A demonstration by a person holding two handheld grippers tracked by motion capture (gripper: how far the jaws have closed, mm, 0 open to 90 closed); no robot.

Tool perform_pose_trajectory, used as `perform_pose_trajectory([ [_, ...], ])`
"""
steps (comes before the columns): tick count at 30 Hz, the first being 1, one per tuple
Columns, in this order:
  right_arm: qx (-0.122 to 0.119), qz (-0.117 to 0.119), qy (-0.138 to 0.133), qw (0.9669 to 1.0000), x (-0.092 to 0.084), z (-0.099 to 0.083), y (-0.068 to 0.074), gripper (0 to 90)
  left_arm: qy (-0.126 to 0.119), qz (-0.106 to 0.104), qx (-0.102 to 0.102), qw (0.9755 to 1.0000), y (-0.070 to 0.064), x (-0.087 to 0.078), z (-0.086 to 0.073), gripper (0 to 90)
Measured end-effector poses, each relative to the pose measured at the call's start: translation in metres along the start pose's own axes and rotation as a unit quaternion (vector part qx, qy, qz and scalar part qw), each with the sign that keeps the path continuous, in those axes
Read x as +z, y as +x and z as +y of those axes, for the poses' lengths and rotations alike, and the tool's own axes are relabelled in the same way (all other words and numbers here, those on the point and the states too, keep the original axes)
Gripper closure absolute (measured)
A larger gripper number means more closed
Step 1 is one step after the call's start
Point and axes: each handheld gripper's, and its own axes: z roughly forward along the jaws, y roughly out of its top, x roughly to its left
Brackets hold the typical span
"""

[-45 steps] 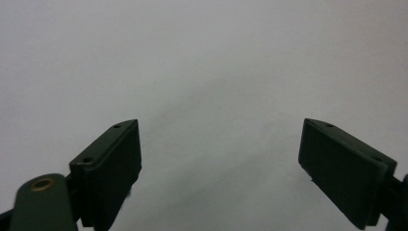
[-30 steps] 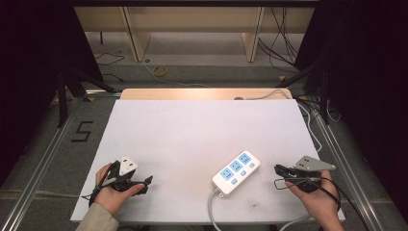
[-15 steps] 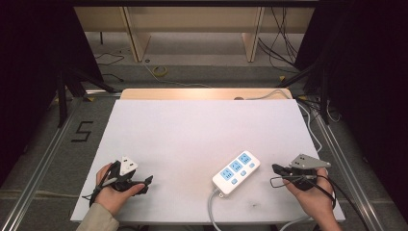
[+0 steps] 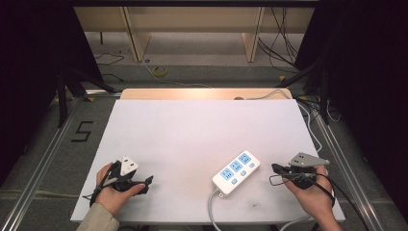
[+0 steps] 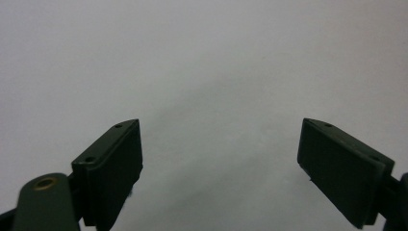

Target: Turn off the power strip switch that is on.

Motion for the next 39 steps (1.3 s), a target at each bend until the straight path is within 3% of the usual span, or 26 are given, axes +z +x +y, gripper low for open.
perform_pose_trajectory([
  [39,-0.005,0.003,0.024,0.9997,0.012,0.021,0.007,90.0,-0.003,-0.005,0.005,1.0000,-0.002,0.006,0.006,15.5],
])
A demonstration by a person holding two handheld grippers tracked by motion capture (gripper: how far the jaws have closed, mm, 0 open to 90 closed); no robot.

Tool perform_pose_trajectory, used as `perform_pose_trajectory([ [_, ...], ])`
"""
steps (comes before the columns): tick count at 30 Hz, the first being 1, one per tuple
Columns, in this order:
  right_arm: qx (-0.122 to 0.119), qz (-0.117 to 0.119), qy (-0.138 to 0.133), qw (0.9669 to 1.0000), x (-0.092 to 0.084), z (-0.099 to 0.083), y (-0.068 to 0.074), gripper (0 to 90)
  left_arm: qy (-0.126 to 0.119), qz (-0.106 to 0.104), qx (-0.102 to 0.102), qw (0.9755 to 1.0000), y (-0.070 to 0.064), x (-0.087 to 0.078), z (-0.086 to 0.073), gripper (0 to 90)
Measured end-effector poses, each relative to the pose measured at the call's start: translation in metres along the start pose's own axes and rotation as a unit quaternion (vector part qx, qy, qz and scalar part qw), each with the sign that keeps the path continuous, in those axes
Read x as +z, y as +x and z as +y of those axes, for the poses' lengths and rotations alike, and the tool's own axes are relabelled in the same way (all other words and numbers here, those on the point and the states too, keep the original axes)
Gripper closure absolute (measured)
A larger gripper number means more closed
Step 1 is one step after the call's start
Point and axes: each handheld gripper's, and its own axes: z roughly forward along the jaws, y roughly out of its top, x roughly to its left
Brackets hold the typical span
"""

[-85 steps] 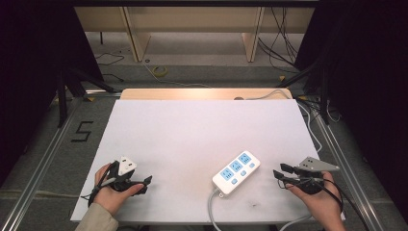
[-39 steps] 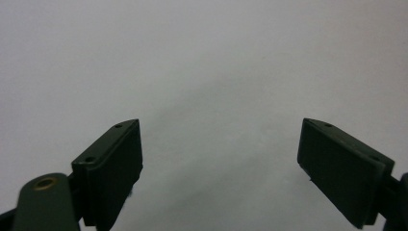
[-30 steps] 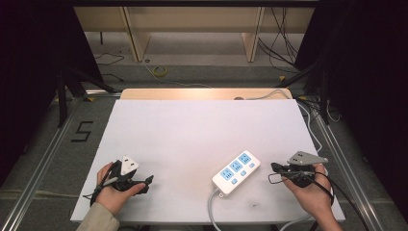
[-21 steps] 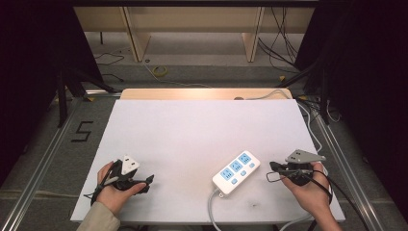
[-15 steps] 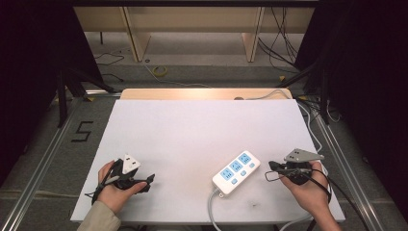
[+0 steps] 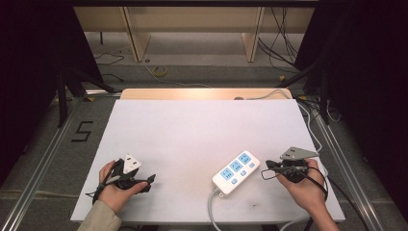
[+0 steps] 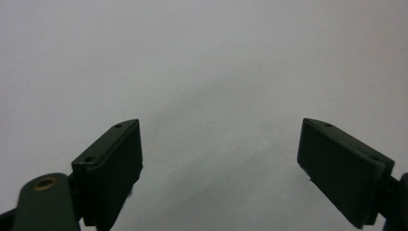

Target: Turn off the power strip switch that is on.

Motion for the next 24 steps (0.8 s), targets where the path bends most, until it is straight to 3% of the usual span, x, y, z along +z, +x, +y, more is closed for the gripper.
perform_pose_trajectory([
  [24,-0.005,0.009,0.022,0.9997,0.004,0.015,0.003,90.0,0.004,0.002,0.006,1.0000,-0.002,0.001,0.001,15.8],
])
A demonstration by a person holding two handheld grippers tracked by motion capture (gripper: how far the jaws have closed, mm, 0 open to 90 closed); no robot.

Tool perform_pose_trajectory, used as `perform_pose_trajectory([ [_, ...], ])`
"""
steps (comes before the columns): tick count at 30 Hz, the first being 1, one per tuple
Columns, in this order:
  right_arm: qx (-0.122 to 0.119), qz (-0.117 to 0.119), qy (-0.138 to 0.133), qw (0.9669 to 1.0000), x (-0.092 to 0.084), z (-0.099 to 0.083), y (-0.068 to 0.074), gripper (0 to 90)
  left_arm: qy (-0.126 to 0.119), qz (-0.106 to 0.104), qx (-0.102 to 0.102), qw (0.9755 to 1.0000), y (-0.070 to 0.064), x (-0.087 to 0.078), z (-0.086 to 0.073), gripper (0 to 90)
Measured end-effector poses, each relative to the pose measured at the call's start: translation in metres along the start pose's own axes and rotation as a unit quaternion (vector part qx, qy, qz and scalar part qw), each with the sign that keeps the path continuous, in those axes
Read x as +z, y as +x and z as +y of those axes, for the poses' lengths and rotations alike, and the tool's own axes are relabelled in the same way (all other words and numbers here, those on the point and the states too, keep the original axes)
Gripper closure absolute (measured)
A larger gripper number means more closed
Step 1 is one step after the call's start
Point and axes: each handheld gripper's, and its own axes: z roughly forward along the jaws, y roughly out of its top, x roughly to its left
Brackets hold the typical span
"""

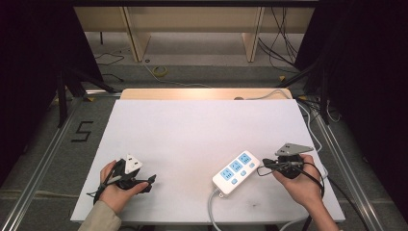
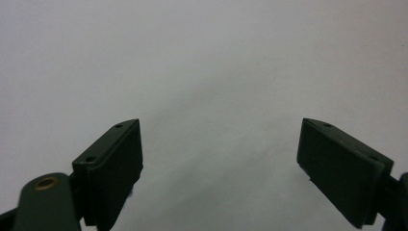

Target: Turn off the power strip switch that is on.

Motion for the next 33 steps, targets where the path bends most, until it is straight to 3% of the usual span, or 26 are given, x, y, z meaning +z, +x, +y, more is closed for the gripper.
perform_pose_trajectory([
  [33,0.001,0.008,0.040,0.9992,0.011,0.021,0.003,90.0,0.002,-0.003,0.008,1.0000,-0.003,0.000,0.001,15.8],
])
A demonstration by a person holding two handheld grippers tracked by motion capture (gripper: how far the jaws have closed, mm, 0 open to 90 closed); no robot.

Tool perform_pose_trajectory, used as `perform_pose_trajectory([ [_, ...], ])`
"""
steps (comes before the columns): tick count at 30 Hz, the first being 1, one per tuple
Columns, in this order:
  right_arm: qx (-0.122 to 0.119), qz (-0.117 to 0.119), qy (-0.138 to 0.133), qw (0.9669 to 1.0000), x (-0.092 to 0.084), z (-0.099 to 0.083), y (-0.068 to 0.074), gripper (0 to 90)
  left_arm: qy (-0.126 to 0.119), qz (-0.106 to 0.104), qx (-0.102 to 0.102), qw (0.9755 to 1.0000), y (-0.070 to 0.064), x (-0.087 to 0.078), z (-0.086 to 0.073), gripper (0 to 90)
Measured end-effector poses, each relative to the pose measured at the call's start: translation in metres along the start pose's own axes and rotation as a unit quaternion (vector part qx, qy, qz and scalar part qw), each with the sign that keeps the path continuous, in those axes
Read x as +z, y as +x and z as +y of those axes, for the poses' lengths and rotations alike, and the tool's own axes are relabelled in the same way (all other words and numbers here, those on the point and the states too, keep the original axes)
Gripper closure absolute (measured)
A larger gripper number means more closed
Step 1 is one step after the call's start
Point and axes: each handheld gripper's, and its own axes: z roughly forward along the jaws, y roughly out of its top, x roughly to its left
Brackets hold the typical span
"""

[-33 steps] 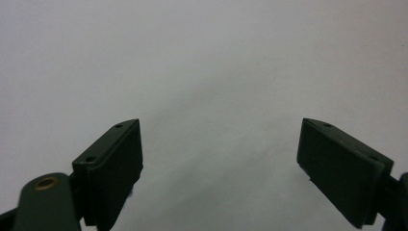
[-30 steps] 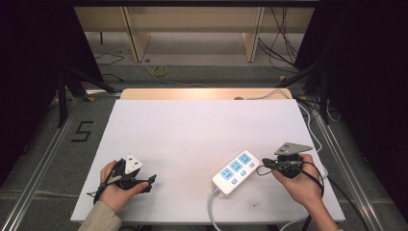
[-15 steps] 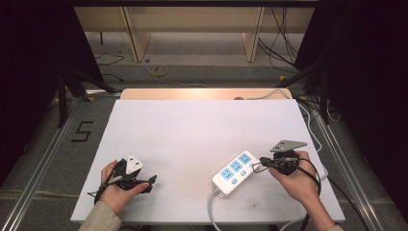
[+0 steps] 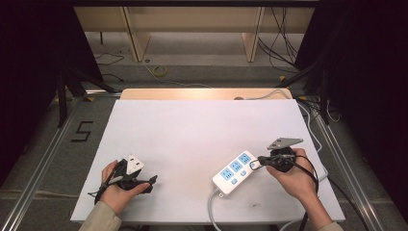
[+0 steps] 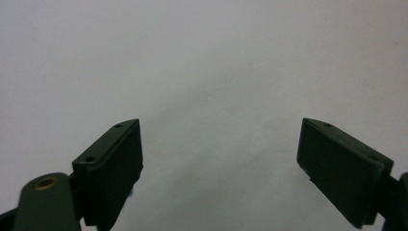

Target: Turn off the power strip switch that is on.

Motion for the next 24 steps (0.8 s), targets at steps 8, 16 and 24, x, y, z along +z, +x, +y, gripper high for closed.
perform_pose_trajectory([
  [8,-0.002,0.002,0.006,1.0000,0.002,0.005,0.002,90.0,-0.001,-0.001,0.002,1.0000,0.000,0.001,0.001,15.8],
  [16,0.000,0.004,0.014,0.9999,0.004,0.011,0.003,90.0,-0.004,-0.001,-0.001,1.0000,0.000,0.000,0.001,15.8],
  [24,-0.003,0.007,0.017,0.9998,0.006,0.015,0.005,90.0,-0.004,-0.001,0.002,1.0000,0.000,0.000,0.001,15.8],
])
